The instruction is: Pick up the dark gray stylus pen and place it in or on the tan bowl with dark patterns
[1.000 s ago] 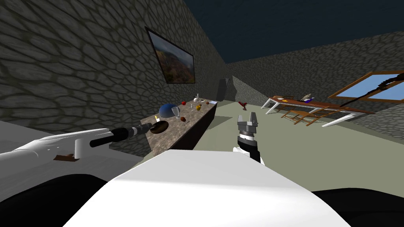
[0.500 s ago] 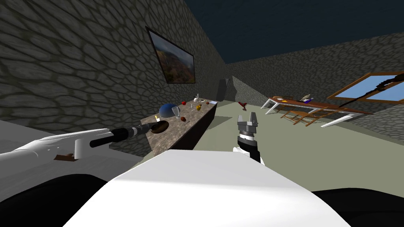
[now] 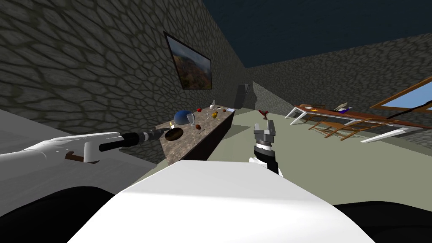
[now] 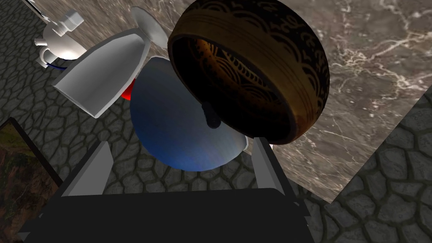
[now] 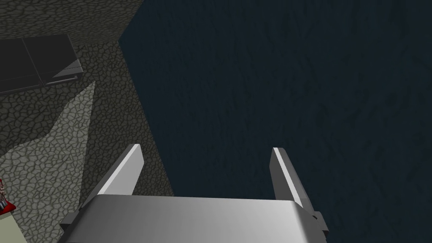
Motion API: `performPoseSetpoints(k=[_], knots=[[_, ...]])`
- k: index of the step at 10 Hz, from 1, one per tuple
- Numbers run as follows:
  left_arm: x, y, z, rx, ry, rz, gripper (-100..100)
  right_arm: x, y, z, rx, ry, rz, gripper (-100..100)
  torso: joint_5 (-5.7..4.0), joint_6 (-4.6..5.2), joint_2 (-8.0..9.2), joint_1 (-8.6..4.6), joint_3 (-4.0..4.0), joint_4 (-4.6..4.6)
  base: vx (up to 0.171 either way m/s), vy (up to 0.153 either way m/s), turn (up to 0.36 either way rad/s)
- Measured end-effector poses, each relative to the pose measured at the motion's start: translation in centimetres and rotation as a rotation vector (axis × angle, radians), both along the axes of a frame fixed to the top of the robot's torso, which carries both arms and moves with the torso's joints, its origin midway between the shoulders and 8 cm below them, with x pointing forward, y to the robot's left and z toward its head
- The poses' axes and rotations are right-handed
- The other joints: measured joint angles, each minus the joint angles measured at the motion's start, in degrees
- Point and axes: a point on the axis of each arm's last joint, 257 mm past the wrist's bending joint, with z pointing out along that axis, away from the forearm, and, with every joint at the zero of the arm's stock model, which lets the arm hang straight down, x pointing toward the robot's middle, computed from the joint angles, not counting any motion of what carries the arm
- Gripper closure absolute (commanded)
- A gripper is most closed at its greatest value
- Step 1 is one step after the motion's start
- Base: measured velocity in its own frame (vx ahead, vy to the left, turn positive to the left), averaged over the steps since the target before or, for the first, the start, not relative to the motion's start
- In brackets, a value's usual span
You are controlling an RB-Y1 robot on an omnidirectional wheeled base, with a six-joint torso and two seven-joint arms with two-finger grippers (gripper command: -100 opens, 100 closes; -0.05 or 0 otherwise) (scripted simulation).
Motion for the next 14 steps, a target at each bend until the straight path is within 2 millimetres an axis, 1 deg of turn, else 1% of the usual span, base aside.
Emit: performPoseSetpoints(k=[1, 2, 3, 6, 8, 9, 14], knots=[[0.5, -0.7, 0.7, 0.0, 0.0, -0.015, -100, 0.0, 0.0, 0.0, 0.0, 0.0, 0.0, 0, 0.0, 0.01, 0.0, -0.01, 0.0, 0.0, 0.004, -0.003, 0.052], [0.9, -0.8, 1.0, -0.001, -0.003, -0.02, -100, 0.0, 0.0, 0.0, 0.0, 0.0, 0.0, 0, 0.01, 0.02, 0.01, 0.01, 0.0, 0.0, 0.004, 0.001, 0.173], [1.6, -1.3, 1.4, 0.0, -0.005, -0.036, -100, 0.0, 0.0, 0.0, 0.0, 0.0, 0.0, 0, 0.01, -0.01, 0.01, 0.02, 0.0, 0.0, 0.005, -0.003, 0.099], [2.8, -2.8, 2.9, -0.002, -0.005, -0.07, -100, 0.0, 0.0, 0.0, 0.0, 0.0, 0.0, 0, 0.01, 0.0, 0.01, 0.02, 0.01, 0.0, 0.005, -0.002, 0.098], [3.6, -3.5, 3.5, -0.003, -0.004, -0.087, -100, 0.0, 0.0, 0.0, 0.0, 0.0, 0.0, 0, 0.01, 0.02, 0.01, 0.02, 0.0, 0.0, 0.003, -0.001, 0.044], [3.7, -3.6, 3.5, -0.004, -0.004, -0.088, 0, 0.0, 0.0, 0.0, 0.0, 0.0, 0.0, 0, 0.02, 0.03, 0.02, 0.03, 0.01, 0.0, 0.0, 0.0, 0.0], [3.7, -3.6, 3.5, -0.004, -0.004, -0.087, 0, 0.0, 0.0, 0.0, 0.0, 0.0, 0.0, 0, 0.02, 0.03, 0.03, 0.04, 0.01, 0.0, 0.0, 0.0, 0.0]])
